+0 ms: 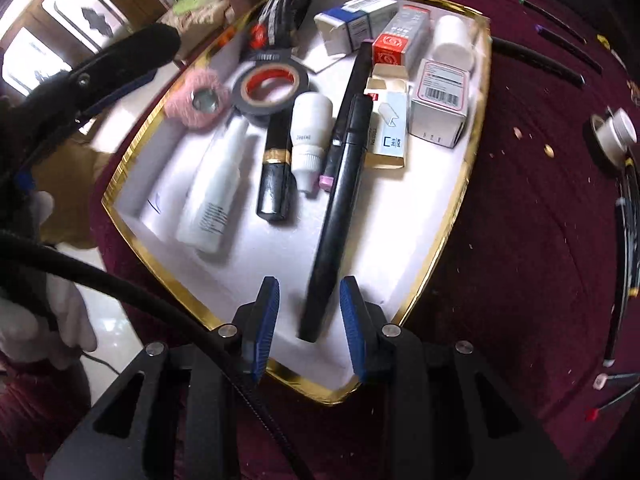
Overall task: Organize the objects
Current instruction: 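Swing both grippers back over the table toward the marker pile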
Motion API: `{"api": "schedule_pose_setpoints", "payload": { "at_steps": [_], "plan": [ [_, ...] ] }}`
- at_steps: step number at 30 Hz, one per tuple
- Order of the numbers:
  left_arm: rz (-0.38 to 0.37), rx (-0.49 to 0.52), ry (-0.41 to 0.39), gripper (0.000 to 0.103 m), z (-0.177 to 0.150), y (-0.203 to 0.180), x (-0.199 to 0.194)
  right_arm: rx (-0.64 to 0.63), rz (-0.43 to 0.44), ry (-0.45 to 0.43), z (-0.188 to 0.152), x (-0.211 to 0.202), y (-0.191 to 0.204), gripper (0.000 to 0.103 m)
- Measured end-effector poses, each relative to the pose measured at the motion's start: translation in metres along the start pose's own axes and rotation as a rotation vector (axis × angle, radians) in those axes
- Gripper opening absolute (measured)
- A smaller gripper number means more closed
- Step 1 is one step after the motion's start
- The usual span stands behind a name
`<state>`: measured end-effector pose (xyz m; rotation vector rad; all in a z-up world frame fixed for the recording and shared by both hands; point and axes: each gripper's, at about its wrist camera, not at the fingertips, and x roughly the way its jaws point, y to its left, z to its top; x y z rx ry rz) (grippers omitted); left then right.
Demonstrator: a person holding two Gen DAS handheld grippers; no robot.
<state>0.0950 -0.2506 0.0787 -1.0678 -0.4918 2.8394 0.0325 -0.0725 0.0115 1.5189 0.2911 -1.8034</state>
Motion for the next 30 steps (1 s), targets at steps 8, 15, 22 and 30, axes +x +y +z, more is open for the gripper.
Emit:
{"api": "schedule_pose_setpoints", "payload": {
  "at_steps": [8, 15, 22, 30],
  "plan": [
    [-0.184, 0.017, -0.024, 0.101, 0.002, -0.041, 0.002, 0.135, -0.058, -0.332, -0.036, -0.082, -0.04, 0.046],
    [-0.262, 0.082, 0.063, 0.101, -0.003, -0.105, 0.024, 0.187, -0.546, -0.608, -0.068, -0.142, -0.075, 0.071],
    [-0.29, 0.221, 0.15, 0.101, -0.016, -0.176, 0.046, 0.313, -0.627, -0.581, -0.106, -0.15, -0.129, 0.071],
    [-0.275, 0.265, 0.232, 0.101, -0.029, -0.222, 0.079, 0.4, -0.676, -0.562, -0.142, -0.161, -0.158, 0.071]
  ]
}}
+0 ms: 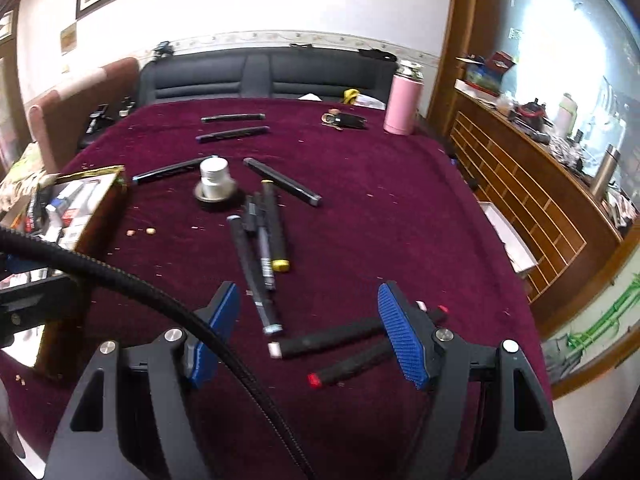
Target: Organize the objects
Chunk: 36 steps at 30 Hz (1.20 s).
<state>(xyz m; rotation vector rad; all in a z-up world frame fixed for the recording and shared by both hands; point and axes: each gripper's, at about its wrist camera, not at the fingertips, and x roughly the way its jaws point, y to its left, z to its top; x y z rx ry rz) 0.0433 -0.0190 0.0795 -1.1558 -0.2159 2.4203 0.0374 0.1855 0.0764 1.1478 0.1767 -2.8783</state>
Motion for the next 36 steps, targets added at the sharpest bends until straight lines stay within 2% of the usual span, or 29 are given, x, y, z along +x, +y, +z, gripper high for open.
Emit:
{"api": "schedule_pose_setpoints", "payload": {
  "at_steps": [5, 12, 20, 23, 28, 32, 34, 36],
  "plan": [
    [0.029, 0.022, 0.036, 0.101, 0.007, -0.015, 0.027, 0.018, -0.036, 0.006, -0.006, 0.006, -0.019, 0.071],
    [0.077, 0.049, 0.064, 0.101, 0.023, -0.032, 0.068, 0.058, -0.039, 0.032, -0.011, 0.018, -0.045, 0.071],
    [0.153, 0.157, 0.111, 0.101, 0.031, -0.06, 0.119, 0.175, -0.052, 0.065, -0.018, 0.026, -0.093, 0.071],
    [0.229, 0.188, 0.124, 0.101, 0.027, -0.064, 0.133, 0.206, -0.039, 0.081, -0.021, 0.028, -0.104, 0.071],
    [0.289, 0.132, 0.191, 0.101, 0.022, -0.035, 0.14, 0.202, -0.027, 0.083, -0.02, 0.027, -0.105, 0.071],
    [0.33, 0.059, 0.212, 0.101, 0.014, -0.001, 0.126, 0.201, -0.007, 0.084, -0.018, 0.029, -0.104, 0.071],
    [0.321, 0.022, 0.208, 0.1, 0.013, 0.008, 0.118, 0.208, 0.002, 0.086, -0.017, 0.03, -0.103, 0.071],
    [0.275, 0.023, 0.173, 0.1, 0.017, -0.001, 0.109, 0.216, 0.017, 0.091, -0.016, 0.031, -0.102, 0.071]
  ]
}}
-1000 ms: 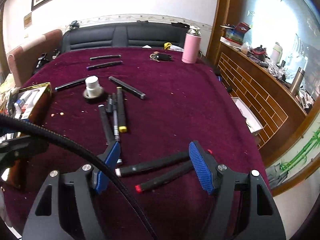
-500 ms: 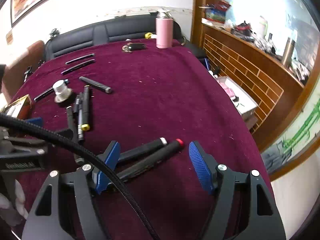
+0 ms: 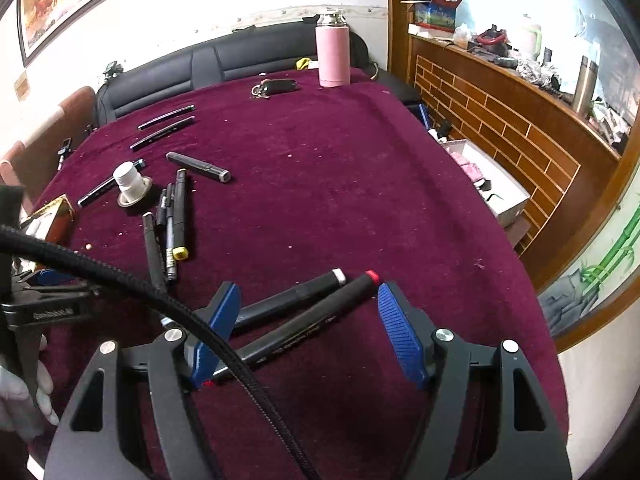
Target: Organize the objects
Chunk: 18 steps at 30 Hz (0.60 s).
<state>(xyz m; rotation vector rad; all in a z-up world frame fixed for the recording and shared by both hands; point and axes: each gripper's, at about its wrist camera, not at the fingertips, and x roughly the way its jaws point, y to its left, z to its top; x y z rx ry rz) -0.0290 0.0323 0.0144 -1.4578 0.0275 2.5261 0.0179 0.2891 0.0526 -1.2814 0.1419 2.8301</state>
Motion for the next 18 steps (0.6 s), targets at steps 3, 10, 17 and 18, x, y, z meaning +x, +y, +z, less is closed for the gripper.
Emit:
{"api": "schedule_pose_setpoints", "payload": {
  "at_steps": [3, 10, 17, 18],
  "plan": [
    [0.011, 0.063, -0.02, 0.1, 0.006, -0.029, 0.0, 0.006, 0.013, 0.012, 0.001, 0.002, 0.002, 0.071],
    [0.16, 0.182, 0.023, 0.101, 0.016, -0.076, 0.038, 0.019, 0.029, 0.038, -0.002, 0.002, 0.001, 0.071],
    [0.153, 0.108, 0.05, 0.101, 0.005, -0.025, 0.026, 0.038, 0.048, 0.04, -0.001, 0.005, -0.001, 0.071],
    [0.131, 0.094, 0.059, 0.101, 0.006, -0.017, 0.026, 0.04, 0.055, 0.045, -0.002, 0.006, 0.0, 0.071]
  ]
}}
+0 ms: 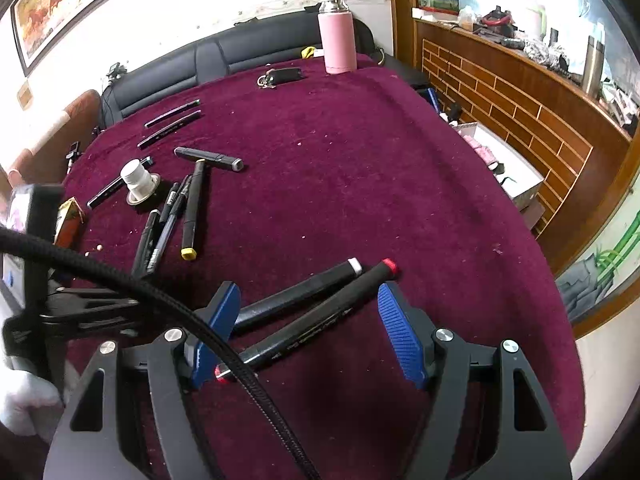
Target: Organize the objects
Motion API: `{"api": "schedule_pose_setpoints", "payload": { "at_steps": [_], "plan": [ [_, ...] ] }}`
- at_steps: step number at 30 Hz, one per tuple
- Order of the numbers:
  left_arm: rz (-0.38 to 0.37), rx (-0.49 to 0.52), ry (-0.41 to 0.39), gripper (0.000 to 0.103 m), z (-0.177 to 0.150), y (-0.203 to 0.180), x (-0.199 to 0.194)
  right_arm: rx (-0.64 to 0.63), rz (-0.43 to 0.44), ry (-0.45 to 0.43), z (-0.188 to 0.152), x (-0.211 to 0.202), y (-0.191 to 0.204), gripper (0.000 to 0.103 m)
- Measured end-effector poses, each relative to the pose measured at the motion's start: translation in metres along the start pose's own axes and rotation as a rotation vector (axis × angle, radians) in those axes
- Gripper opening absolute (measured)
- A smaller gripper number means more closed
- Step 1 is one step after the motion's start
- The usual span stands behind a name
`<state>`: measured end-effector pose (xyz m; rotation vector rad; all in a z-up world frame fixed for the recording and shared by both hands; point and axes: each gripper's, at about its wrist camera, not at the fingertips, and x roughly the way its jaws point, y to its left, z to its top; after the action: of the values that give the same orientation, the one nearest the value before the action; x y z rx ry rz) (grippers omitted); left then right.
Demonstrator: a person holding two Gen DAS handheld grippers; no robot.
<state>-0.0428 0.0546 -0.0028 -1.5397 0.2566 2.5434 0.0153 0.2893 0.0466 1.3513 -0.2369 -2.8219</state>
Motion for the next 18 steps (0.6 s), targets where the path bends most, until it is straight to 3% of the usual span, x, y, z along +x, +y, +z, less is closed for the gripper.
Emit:
{"api": "schedule_pose_setpoints", "payload": {
  "at_steps": [7, 18],
  "plan": [
    [-0.158, 0.041, -0.024, 0.099, -0.003, 0.01, -0.007, -0.001, 0.035, 0.034, -0.003, 0.004, 0.006, 0.071],
    [-0.04, -0.033, 0.02, 0.099, -0.004, 0.039, 0.002, -0.01, 0.066, 0.059, 0.0, 0.008, 0.021, 0.071]
  ]
}}
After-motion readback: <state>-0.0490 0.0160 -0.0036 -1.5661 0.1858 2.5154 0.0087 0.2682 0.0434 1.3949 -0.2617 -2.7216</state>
